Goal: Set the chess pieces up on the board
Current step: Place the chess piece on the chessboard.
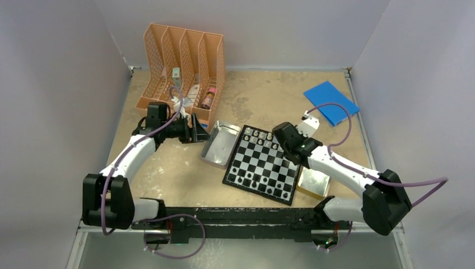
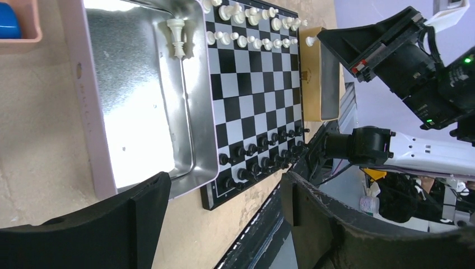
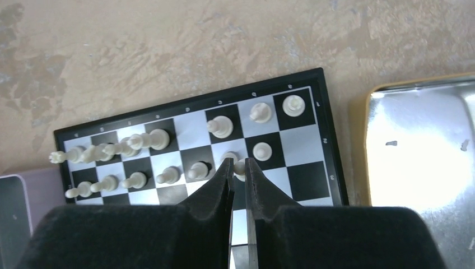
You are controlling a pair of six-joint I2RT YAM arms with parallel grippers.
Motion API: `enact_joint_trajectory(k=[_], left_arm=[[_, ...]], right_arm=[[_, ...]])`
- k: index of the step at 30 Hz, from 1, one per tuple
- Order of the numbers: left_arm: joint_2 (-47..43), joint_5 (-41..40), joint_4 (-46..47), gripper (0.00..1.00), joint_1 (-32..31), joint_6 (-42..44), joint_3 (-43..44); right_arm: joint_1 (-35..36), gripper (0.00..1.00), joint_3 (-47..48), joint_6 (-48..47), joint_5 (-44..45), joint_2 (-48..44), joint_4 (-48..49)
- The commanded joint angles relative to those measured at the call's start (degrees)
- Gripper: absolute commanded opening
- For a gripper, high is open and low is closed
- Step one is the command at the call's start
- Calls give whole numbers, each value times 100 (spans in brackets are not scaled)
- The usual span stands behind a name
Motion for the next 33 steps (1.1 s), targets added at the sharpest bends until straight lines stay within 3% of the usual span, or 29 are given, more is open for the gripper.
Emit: enact_joint_trajectory(k=[1,17,33], left_arm=[[-233,48,158,72,-156,-31,57],[-519,-255,15,74,-538,0,120],[-645,-352,-51,76,-729,40,164]], right_arm=[[-32,13,-136,575,387,-64,-423],[-342,13,-48,1109,714,191,-822],[-366,14,-122,1478,706,578,-546]])
